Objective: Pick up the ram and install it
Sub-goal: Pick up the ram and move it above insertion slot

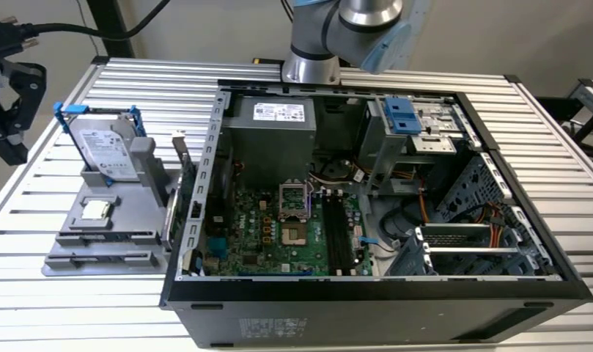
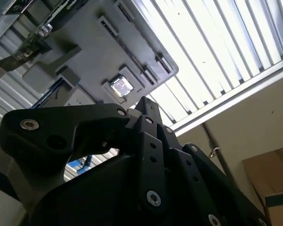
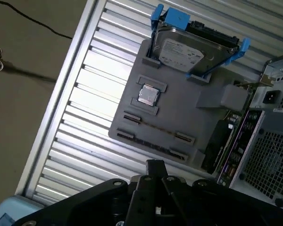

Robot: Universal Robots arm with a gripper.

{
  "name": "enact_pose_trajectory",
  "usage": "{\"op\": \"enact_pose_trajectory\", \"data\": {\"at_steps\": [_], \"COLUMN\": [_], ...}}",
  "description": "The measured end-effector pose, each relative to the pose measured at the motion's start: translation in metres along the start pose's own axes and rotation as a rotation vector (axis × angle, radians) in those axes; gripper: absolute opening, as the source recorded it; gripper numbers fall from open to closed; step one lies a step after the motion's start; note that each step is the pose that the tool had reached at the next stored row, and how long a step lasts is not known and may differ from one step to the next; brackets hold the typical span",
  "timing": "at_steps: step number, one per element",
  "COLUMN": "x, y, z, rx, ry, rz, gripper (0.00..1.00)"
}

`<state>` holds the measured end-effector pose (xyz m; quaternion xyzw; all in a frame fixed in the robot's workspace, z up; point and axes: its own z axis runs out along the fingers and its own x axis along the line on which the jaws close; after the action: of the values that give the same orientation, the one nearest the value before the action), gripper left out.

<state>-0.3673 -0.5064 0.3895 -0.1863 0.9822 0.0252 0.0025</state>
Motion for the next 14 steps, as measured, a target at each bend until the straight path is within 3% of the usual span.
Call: {"op": "enact_pose_trajectory", "data": {"at_steps": [14], "x": [0.0001], "y": [0.0001], "z": [0.0], "rx": [0.0015], "ry": [0.0132], "rz": [-0.23], "gripper": [0.0]}}
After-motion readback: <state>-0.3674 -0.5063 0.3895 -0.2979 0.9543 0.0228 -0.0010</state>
